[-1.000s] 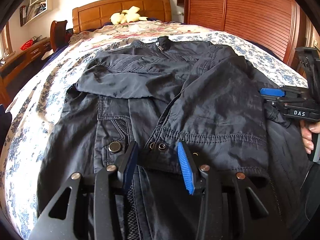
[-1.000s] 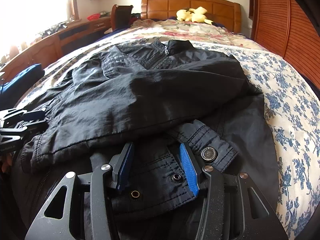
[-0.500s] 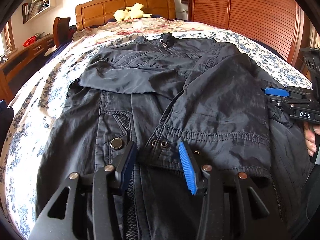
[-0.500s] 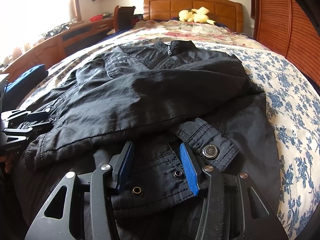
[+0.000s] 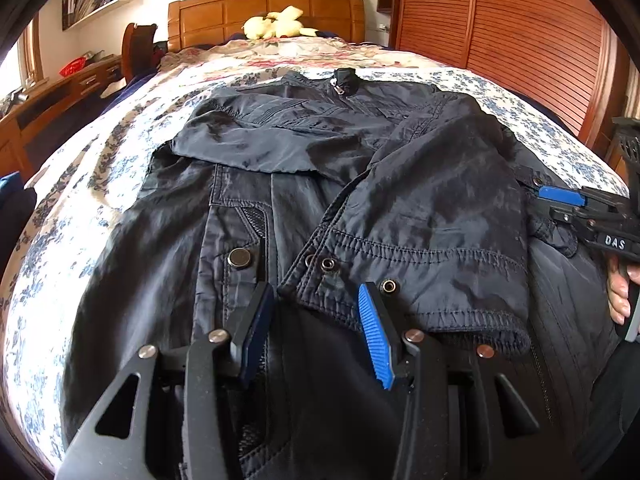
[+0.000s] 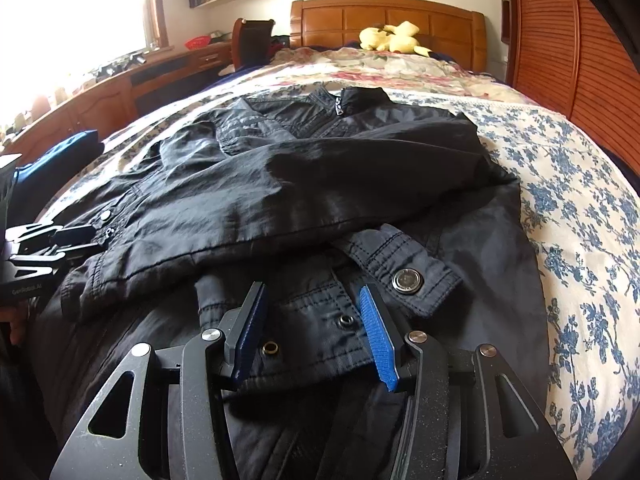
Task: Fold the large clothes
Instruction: 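Lower the left tool onto the jacket side edge and close on it, then fold the held side edge inward over the body with the left tool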
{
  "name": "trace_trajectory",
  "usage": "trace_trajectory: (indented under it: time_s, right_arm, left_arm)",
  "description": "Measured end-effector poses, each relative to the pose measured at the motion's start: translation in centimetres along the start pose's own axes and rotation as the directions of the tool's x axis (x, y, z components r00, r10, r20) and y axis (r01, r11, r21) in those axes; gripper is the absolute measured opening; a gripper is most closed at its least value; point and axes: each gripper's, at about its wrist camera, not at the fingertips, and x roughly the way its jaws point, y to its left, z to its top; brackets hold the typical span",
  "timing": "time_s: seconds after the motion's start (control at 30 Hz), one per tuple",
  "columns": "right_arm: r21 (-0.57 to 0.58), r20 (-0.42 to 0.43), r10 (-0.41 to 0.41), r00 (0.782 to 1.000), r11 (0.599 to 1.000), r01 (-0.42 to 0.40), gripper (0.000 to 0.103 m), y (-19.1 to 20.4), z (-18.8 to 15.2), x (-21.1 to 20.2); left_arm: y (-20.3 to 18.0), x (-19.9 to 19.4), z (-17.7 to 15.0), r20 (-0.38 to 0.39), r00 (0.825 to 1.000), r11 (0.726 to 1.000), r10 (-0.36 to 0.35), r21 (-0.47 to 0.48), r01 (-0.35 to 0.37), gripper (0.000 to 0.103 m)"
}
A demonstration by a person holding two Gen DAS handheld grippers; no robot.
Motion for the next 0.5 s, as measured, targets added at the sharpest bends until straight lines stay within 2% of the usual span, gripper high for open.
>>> trace_trajectory:
  time_s: [0.07,0.1,0.13,0.2,0.27,0.33,0.5]
  right_arm:
    - [0.0,0.003,0.005,1.0,1.0,-0.005,0.049,-0.1,0.0,-0.1]
    - [0.002,0.001,0.006,1.0,1.0,-0.006,0.049,-0.1,0.0,-0.1]
    - [0.0,0.0,0.006,1.0,1.0,-0.006,0.049,0.0,0.0,-0.1]
    - [-0.013,0.003,0.004,1.0,1.0,-0.004,0.049,0.0,-0.1,-0.2]
    - [-0.026,0.002,-0.001,1.0,1.0,0.001,0.049,0.1,0.0,-0.3]
    - [-0.033,0.002,0.004,1.0,0.999,-0.004,0.049,0.3,0.1,-0.3]
    - [-0.046,-0.003,0.007,1.0,0.999,-0.008,0.049,0.5,0.8,-0.2]
  left_arm:
    - [-0.1,0.1,0.2,-0.006,1.0,1.0,0.001,-0.009,-0.001,0.041]
    - [-0.3,0.2,0.2,-0.006,1.0,1.0,0.007,-0.006,-0.007,0.037]
    - [-0.5,0.3,0.3,-0.002,1.0,1.0,0.01,-0.002,-0.01,0.029]
    - [-0.9,0.3,0.4,-0.003,1.0,1.0,0.0,-0.002,0.0,0.022]
    - [-1.3,0.0,0.5,0.011,1.0,0.999,0.023,0.027,-0.023,0.016]
    - [-1.5,-0.8,0.8,0.041,0.999,0.999,0.027,0.031,-0.028,0.01]
    - [-1.1,-4.3,2.4,0.162,0.985,0.998,0.054,0.029,-0.059,0.007]
